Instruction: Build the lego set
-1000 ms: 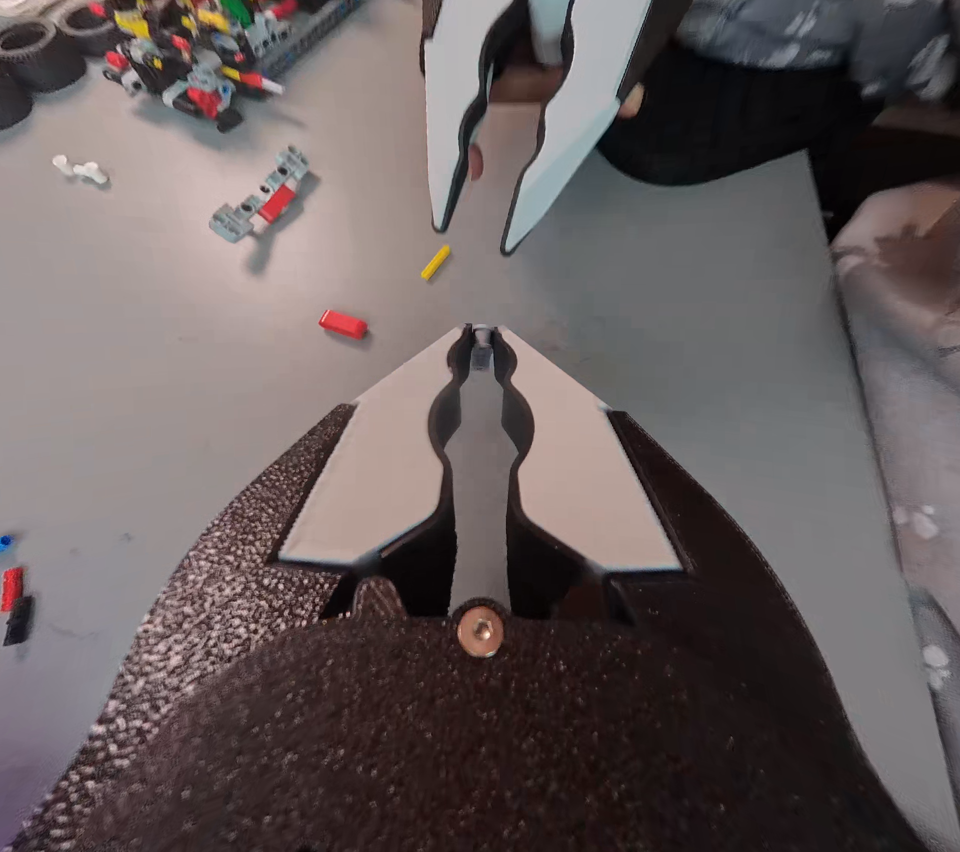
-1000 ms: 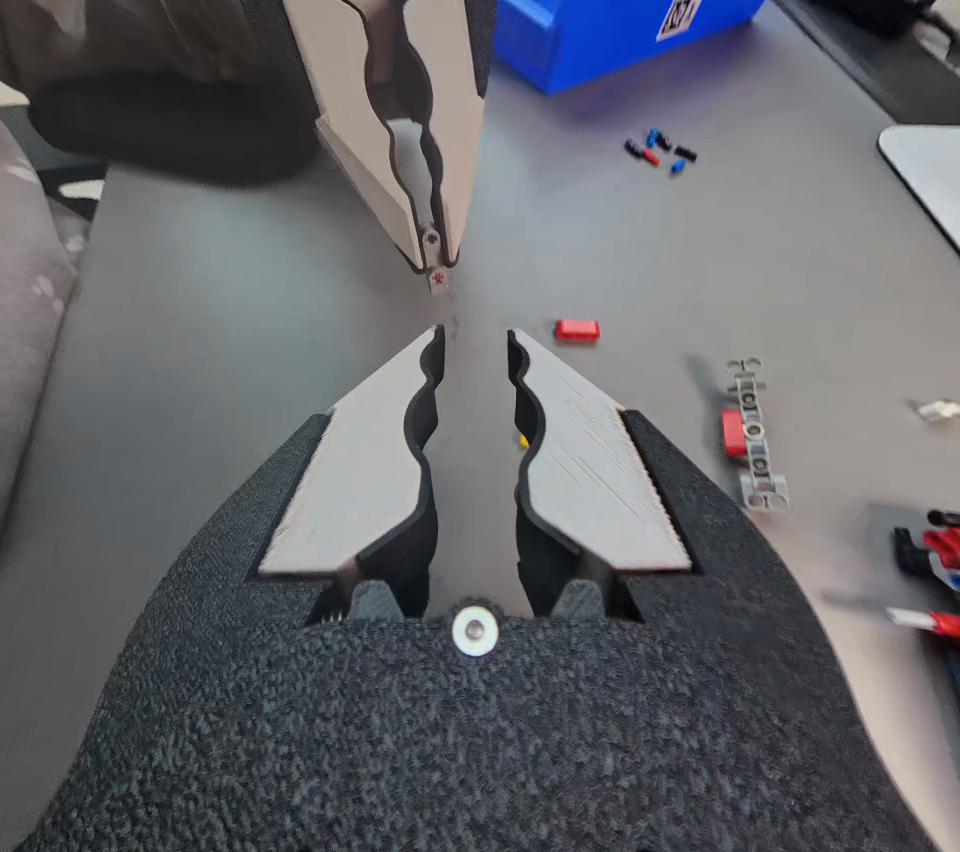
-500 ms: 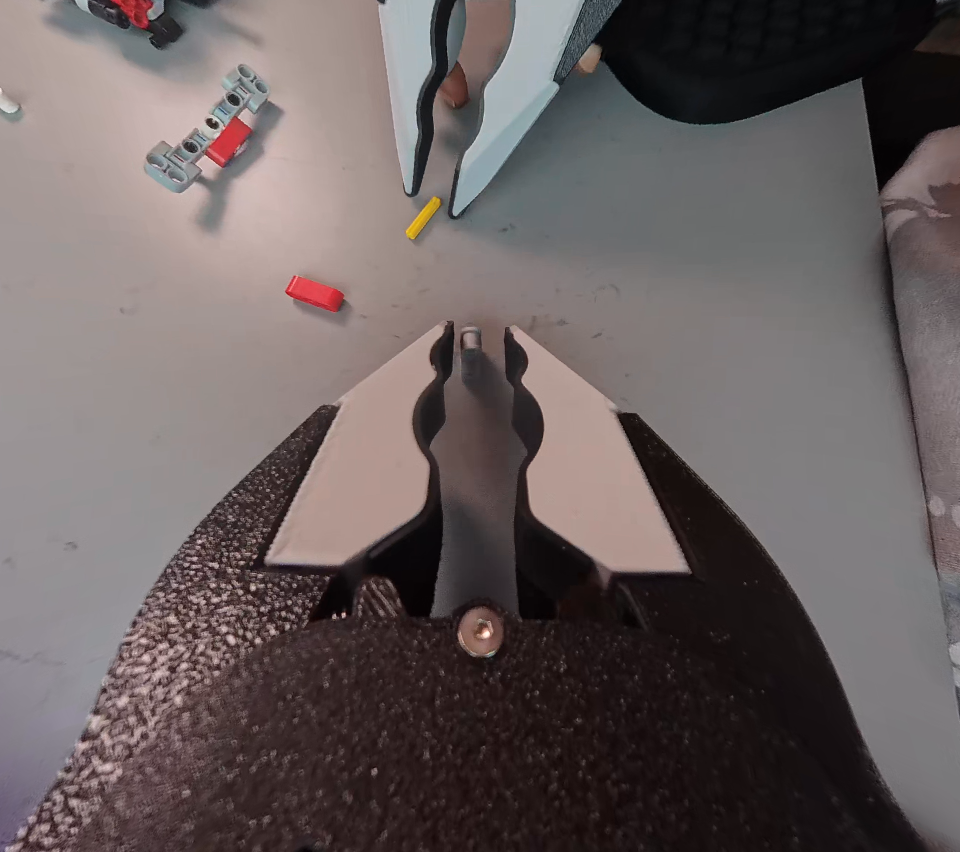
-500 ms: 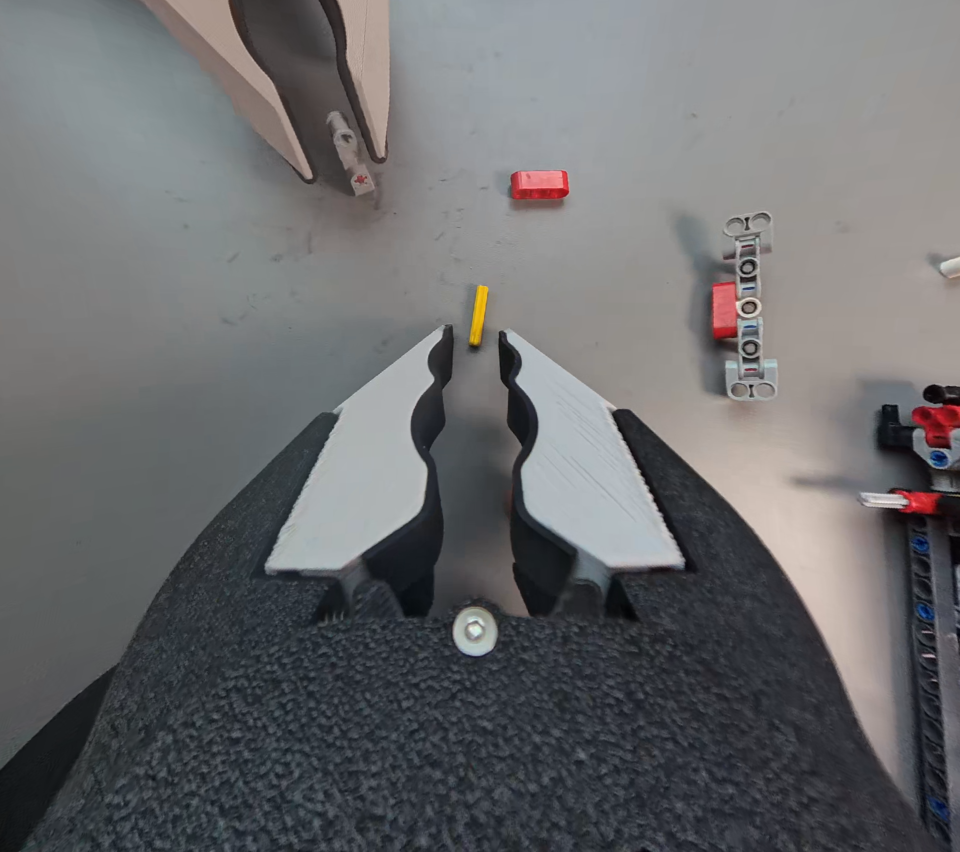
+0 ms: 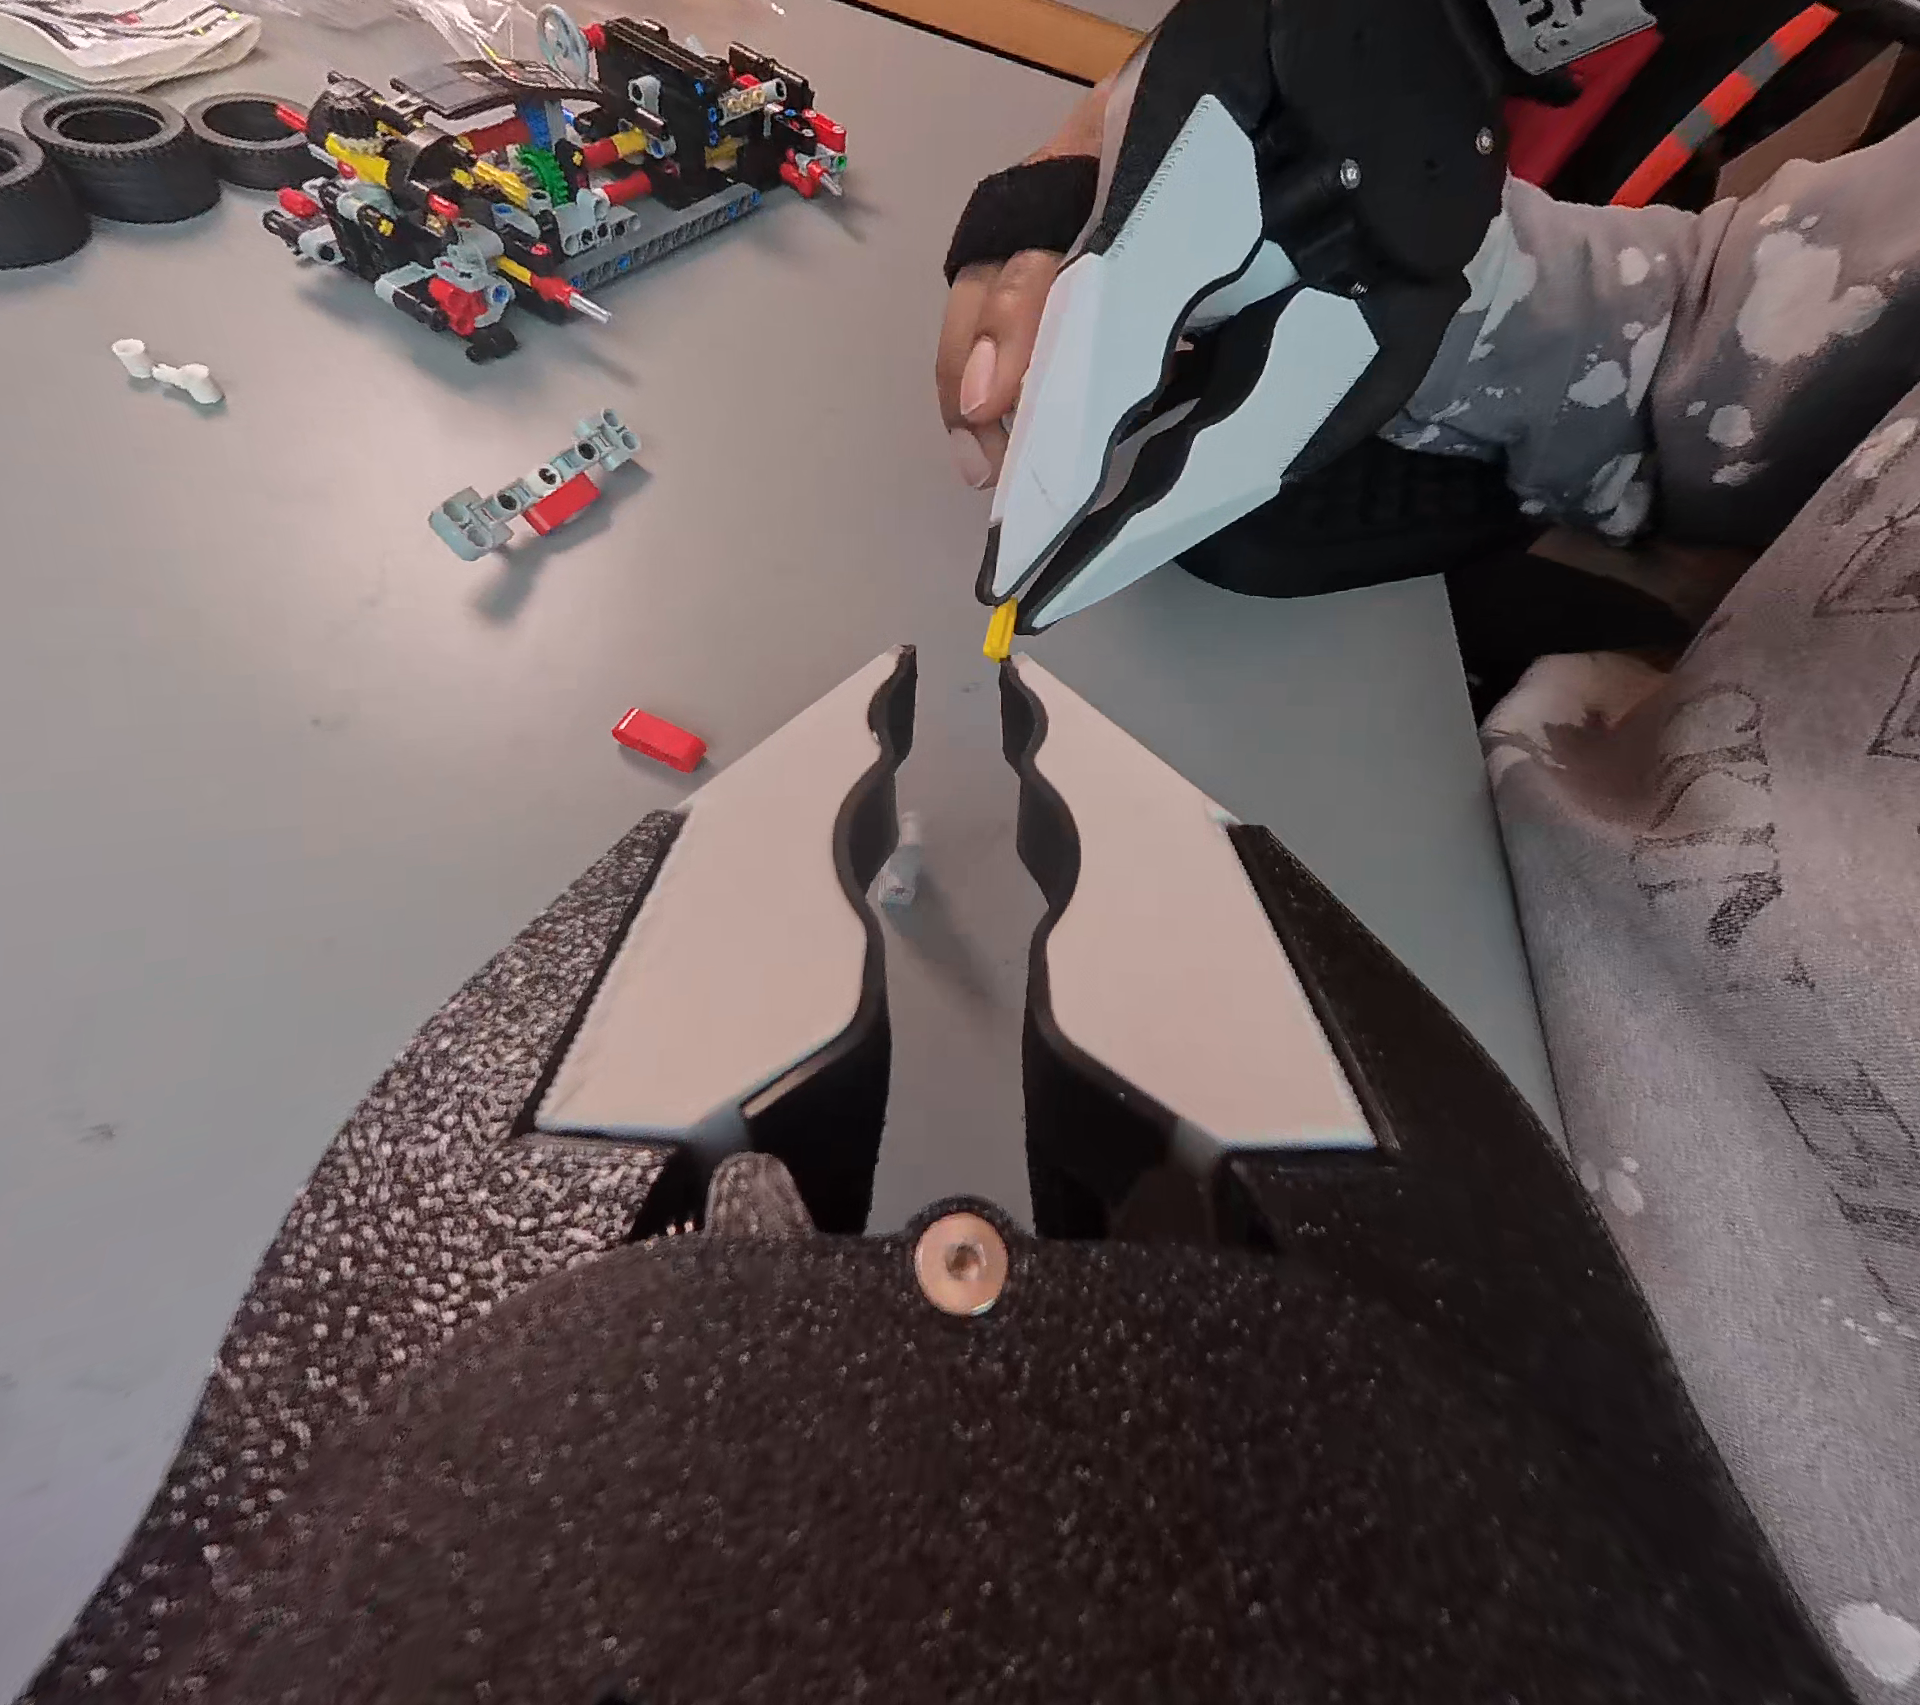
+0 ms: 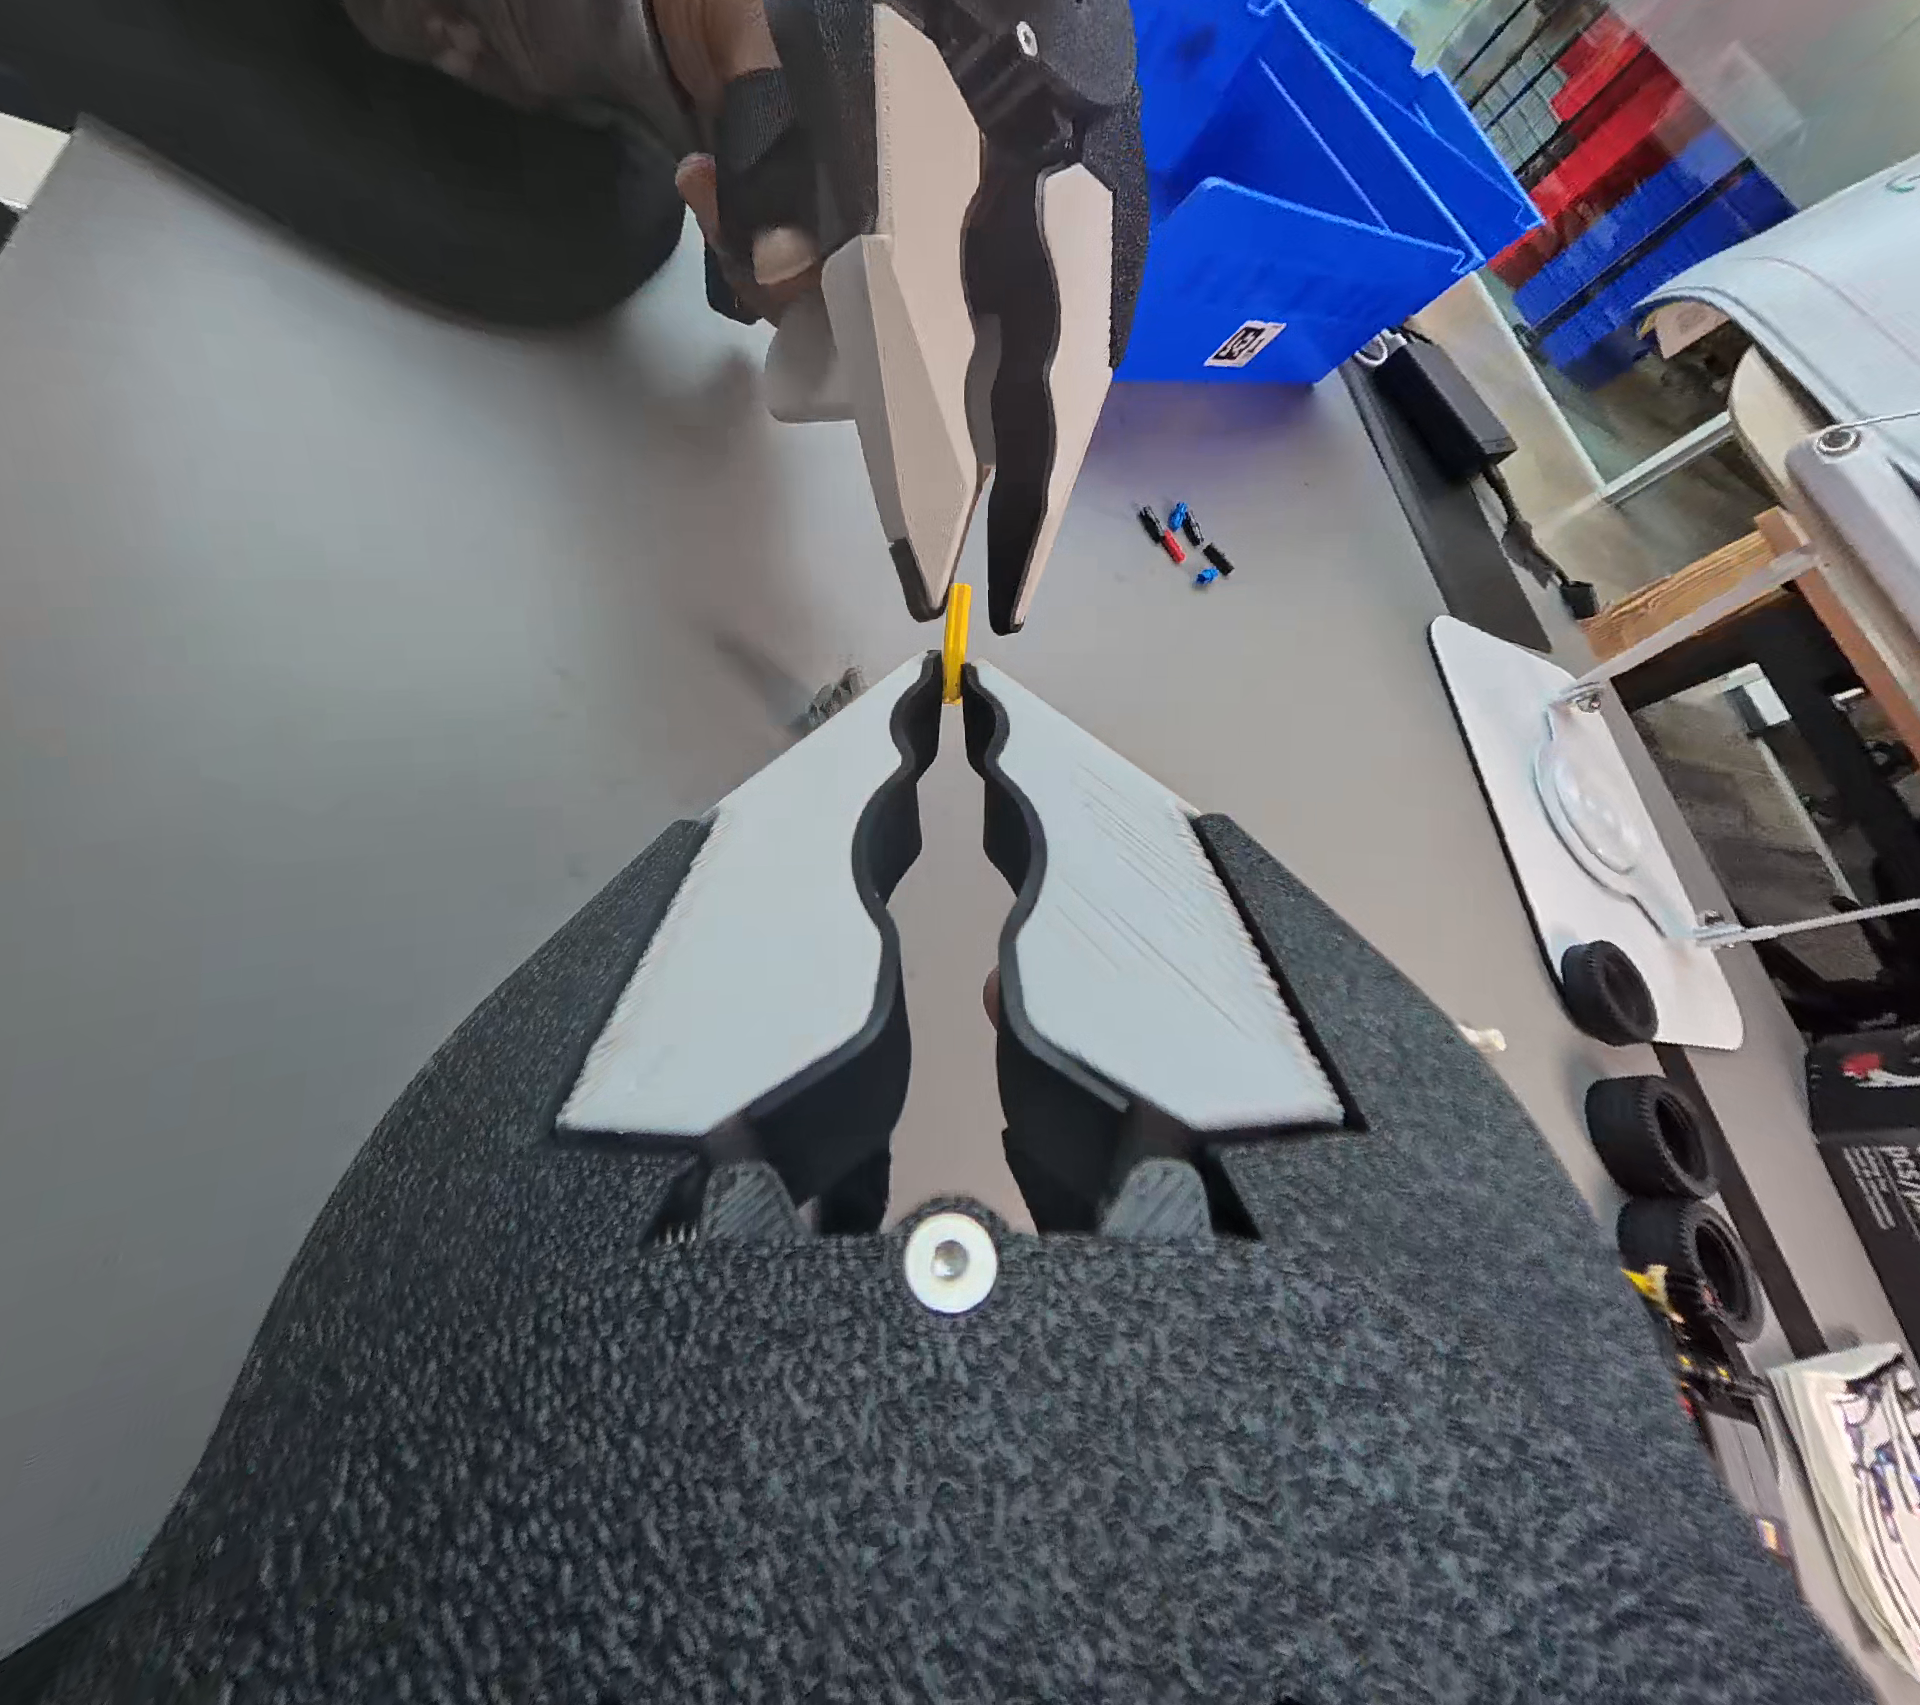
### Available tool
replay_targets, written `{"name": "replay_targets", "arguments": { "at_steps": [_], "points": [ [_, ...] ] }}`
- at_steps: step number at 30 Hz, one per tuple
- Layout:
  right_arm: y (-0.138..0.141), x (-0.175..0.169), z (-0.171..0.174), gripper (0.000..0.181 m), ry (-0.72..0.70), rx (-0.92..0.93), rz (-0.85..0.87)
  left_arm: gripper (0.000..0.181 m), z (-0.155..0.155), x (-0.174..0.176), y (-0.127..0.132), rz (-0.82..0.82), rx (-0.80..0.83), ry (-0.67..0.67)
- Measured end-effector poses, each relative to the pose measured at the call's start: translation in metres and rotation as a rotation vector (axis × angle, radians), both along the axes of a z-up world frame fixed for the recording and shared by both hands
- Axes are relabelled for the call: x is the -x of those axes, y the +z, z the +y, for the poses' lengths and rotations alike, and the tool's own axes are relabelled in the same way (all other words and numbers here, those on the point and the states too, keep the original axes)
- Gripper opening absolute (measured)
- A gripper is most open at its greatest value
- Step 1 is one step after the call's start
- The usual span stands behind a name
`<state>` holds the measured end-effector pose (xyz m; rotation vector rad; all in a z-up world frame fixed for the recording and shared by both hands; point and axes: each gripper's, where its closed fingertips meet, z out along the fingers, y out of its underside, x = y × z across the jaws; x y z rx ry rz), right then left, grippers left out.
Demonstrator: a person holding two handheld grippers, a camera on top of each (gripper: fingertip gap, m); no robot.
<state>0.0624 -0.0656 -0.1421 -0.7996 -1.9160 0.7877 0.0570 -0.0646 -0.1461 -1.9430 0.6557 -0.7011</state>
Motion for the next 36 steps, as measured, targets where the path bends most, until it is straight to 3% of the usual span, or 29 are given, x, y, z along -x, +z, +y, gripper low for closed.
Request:
{"name": "replay_targets", "arguments": {
  "at_steps": [1, 14, 17, 19, 23, 36],
  "points": [
    [0.001, 0.0, -0.001, 0.001, 0.003, -0.001, 0.002, 0.011, -0.002, -0.002, 0.002, 0.003, -0.012, -0.013],
    [0.001, -0.002, -0.001, 0.001, -0.008, -0.039, 0.023, 0.003, -0.003, -0.009, 0.005, -0.025, -0.029, -0.031],
    [0.017, -0.004, -0.003, 0.005, 0.013, 0.21, 0.059, 0.003, -0.005, -0.011, 0.021, -0.047, -0.141, -0.049],
    [0.028, -0.008, -0.006, 0.022, 0.06, 0.464, 0.04, 0.003, -0.008, -0.013, 0.035, -0.075, -0.219, -0.055],
    [0.049, -0.014, -0.015, 0.019, 0.158, 0.696, 0.093, 0.002, -0.013, -0.017, 0.053, -0.117, -0.324, -0.064],
    [0.056, -0.014, -0.027, 0.005, 0.212, 0.741, 0.136, 0.002, -0.022, -0.025, 0.06, -0.145, -0.355, -0.116]
  ]
}}
